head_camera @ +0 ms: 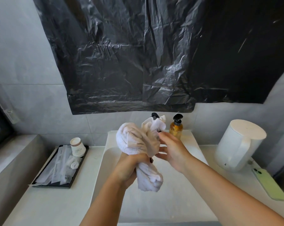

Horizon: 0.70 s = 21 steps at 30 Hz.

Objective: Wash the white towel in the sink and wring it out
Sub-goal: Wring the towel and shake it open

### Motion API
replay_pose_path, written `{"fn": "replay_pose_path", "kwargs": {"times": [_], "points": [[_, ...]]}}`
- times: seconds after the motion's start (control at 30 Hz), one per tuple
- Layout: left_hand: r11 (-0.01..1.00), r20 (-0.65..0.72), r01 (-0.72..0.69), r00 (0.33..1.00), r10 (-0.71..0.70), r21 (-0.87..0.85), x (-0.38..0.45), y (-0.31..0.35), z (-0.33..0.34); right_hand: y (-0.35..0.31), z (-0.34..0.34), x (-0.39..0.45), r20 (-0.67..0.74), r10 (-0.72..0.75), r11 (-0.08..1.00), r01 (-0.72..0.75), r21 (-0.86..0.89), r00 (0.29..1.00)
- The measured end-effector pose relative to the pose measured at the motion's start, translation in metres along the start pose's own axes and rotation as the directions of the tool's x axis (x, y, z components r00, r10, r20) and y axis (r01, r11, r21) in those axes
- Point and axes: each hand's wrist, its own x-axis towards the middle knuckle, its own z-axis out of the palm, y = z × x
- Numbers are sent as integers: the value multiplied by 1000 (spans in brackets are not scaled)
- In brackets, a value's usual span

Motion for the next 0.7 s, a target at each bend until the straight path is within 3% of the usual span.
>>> {"fn": "replay_pose_path", "kwargs": {"times": [0.23, 0.3, 0.37, 0.47, 0.53, 0.7], "points": [[977, -86, -61, 995, 44, -204, -18, 7, 1, -71, -20, -13, -263, -222, 947, 272, 169, 939], [975, -146, -65, 989, 34, -215, -20, 10, 2, -94, -23, -20, -255, -273, 938, 316, 144, 928], [979, -185, -63, 982, 26, -196, -22, 17, 5, -110, -26, -26, -237, -331, 939, 343, 7, 913], [975, -237, -95, 971, 46, -201, -25, 36, 13, -110, -32, -30, -184, -293, 945, 255, -205, 938], [963, -254, -154, 962, 96, -220, -27, 54, 22, -99, -34, -33, -147, -228, 951, 188, -248, 962], [927, -122, -226, 973, 197, -300, -21, 91, 49, -91, -17, -49, -13, -97, 943, 88, -322, 995]]}}
